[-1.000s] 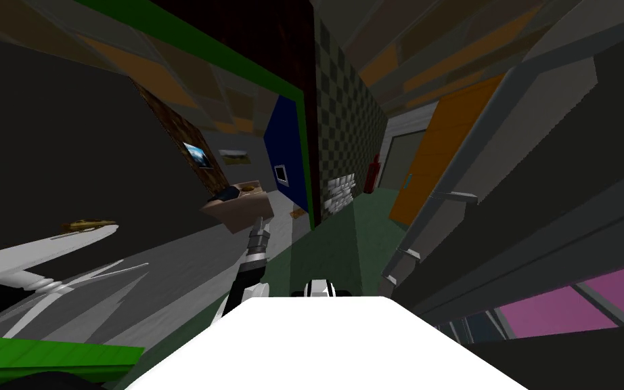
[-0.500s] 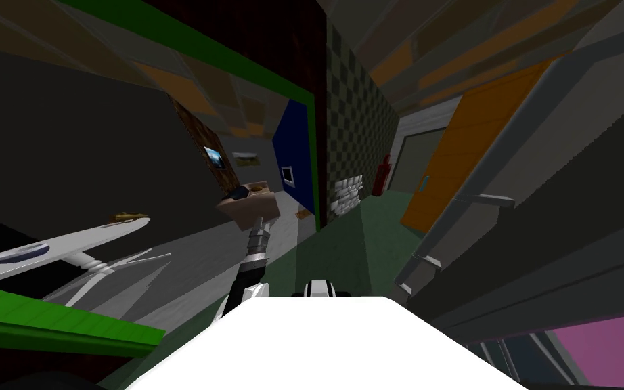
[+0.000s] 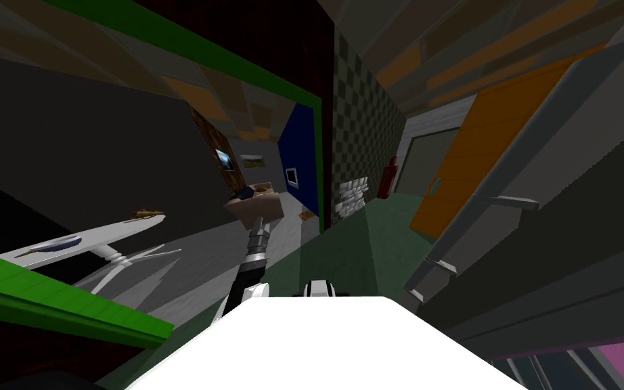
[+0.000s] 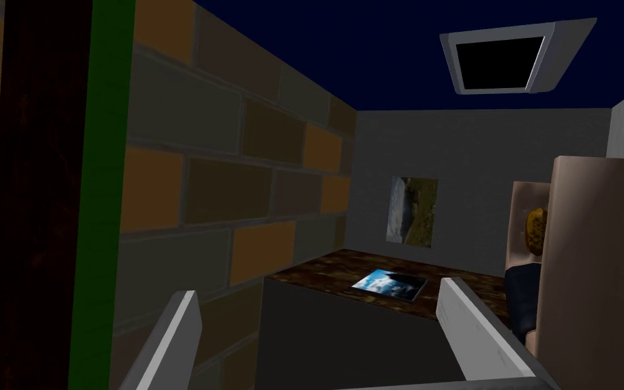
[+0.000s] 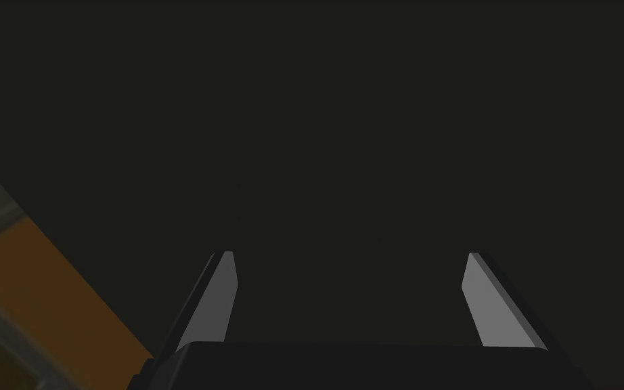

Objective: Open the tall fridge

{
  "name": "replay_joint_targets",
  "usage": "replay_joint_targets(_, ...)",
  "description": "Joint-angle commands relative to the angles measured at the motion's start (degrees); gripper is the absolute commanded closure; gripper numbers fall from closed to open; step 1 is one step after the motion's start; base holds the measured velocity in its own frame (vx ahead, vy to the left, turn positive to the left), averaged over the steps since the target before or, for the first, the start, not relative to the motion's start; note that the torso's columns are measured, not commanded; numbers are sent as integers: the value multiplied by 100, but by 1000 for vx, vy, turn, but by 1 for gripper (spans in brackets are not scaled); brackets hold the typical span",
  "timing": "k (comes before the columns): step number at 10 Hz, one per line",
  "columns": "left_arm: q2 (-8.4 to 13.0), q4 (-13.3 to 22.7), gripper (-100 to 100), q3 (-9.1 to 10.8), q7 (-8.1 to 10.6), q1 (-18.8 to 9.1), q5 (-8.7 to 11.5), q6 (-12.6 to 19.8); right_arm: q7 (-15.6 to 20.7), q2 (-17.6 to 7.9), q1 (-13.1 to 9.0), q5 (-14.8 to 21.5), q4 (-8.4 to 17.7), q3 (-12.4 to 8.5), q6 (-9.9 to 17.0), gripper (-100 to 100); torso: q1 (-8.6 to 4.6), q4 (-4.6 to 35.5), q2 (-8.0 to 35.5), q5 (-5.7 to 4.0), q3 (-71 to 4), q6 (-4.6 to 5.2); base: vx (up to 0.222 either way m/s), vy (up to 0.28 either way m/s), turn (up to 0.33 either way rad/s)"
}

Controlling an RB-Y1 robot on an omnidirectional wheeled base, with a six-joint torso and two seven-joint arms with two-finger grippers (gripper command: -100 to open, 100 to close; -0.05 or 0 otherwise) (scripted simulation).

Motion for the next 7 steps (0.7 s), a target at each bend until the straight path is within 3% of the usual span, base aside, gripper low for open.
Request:
replay_joint_targets(1,0,0,0,0,0,0,0,0,137,-300,431,-25,236,-394,-65,-100,2,-10,-17,8,-20,-11,53,94,121)
replay_joint_targets(2,0,0,0,-1,0,0,0,0,137,-300,452,-25,236,-410,-65,-100,12,-24,-43,11,-40,-24,30,60,69)
replay_joint_targets(4,0,0,0,0,0,0,0,0,229,-464,826,-33,305,-654,-61,-100,-5,-20,-36,-6,-27,-19,30,44,73)
replay_joint_targets(7,0,0,0,0,0,0,0,0,263,-530,1232,-36,325,-746,-61,-100,-13,-45,-74,-3,-67,-49,11,29,42)
